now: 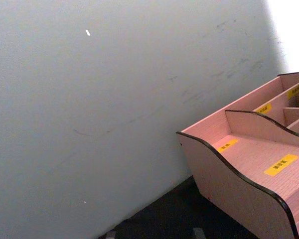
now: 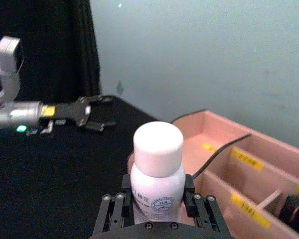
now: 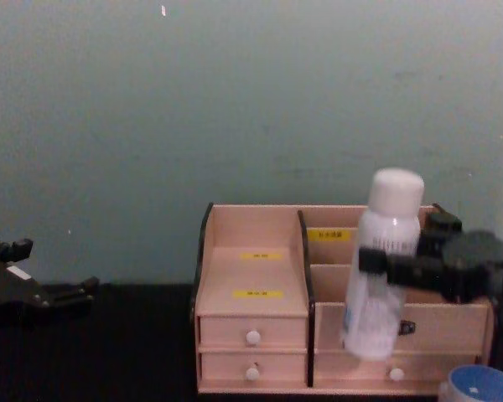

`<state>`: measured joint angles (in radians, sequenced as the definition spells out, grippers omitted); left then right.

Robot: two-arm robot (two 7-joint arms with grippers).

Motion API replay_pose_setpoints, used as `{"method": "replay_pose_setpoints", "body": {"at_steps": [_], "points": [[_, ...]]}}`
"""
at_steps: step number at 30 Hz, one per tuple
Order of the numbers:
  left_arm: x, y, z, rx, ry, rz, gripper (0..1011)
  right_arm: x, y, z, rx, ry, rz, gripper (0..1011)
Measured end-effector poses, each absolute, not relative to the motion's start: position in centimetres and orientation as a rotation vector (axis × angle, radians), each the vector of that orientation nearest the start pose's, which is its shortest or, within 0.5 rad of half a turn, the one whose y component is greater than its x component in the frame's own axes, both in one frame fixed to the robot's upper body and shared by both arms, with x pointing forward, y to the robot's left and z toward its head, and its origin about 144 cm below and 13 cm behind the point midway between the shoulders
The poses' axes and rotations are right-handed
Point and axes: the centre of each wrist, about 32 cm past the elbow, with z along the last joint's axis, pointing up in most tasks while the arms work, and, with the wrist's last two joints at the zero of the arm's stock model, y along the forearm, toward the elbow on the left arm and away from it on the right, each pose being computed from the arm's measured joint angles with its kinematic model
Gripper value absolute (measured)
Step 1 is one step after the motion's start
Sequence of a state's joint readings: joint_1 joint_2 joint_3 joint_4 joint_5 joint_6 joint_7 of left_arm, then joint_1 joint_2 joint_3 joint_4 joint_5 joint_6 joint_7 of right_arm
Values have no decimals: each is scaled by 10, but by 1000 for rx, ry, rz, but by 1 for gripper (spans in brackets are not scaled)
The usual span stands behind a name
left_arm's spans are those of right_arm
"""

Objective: Pick up the facial cleanser and watermelon frost from the table and place them into the tiered storage box.

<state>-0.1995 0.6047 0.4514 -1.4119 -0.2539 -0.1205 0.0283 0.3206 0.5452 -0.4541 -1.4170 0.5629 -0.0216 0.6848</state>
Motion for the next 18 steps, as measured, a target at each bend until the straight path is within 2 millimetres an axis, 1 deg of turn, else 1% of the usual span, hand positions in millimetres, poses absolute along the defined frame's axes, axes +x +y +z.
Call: {"method": "replay_pose_setpoints", "body": {"at_steps": [4,7,11,18], "points": [[489,310,1140,304,-285,1248,1001,534,-284,1193,-43,-19,-625,589],[489,310,1140,304,-285,1248,1001,540,-282,1198,-36,-24,-648,589],[489,310,1140,304,-285,1248,1001,551,-280,1203,-32,-33,-686,589],[489,310,1140,304,-285,1248,1001,566,-276,1205,-29,-46,-728,589]]}}
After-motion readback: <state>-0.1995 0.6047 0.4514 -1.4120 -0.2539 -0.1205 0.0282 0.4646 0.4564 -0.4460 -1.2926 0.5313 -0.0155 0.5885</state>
